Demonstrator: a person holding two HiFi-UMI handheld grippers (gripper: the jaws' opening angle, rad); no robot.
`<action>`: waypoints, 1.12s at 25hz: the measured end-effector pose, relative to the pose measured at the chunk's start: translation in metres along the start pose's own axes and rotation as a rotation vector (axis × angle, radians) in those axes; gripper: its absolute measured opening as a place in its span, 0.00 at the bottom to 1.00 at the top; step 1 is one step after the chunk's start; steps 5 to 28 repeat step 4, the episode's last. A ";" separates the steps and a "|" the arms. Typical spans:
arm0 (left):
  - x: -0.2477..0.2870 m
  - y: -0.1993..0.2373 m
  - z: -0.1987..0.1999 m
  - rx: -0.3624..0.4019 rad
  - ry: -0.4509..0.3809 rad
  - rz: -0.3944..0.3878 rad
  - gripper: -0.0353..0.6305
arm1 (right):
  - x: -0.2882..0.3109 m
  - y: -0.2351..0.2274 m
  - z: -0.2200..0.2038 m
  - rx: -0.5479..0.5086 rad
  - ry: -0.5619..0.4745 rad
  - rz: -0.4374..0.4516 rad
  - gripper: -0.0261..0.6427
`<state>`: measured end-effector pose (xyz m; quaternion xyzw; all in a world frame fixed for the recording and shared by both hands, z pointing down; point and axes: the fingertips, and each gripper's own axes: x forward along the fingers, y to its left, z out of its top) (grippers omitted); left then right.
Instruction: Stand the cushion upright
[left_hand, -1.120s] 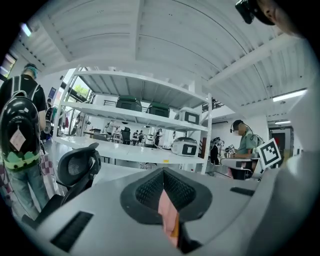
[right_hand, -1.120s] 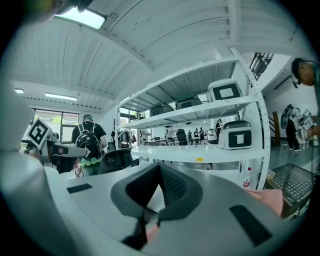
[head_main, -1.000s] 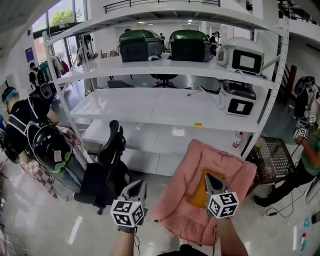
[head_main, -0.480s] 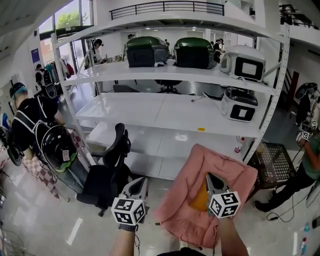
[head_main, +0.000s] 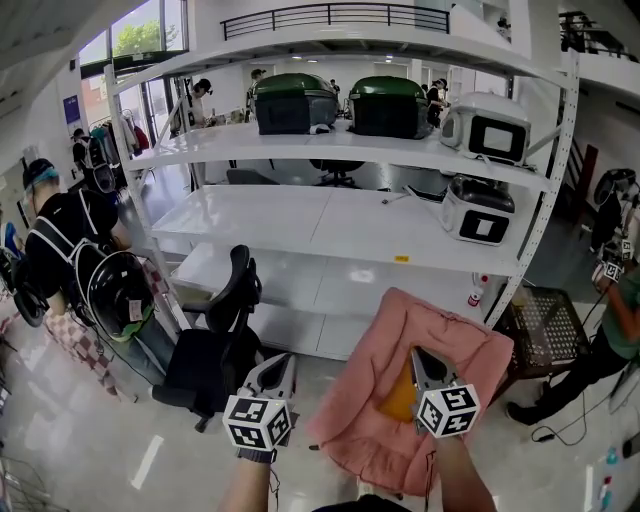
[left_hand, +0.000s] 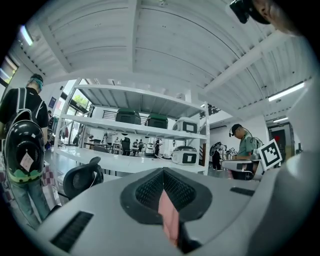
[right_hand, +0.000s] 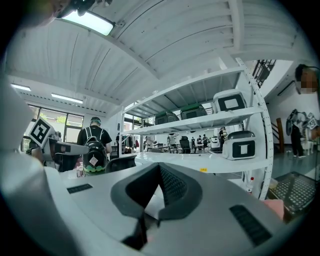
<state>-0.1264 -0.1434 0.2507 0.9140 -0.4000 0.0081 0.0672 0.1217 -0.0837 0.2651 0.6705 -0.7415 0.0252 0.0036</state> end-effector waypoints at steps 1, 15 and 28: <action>0.000 0.000 0.000 0.000 -0.003 0.000 0.06 | -0.001 0.000 -0.001 -0.001 0.000 0.000 0.04; -0.001 -0.001 -0.001 0.000 -0.006 -0.001 0.06 | -0.002 0.000 -0.003 -0.002 0.001 0.001 0.04; -0.001 -0.001 -0.001 0.000 -0.006 -0.001 0.06 | -0.002 0.000 -0.003 -0.002 0.001 0.001 0.04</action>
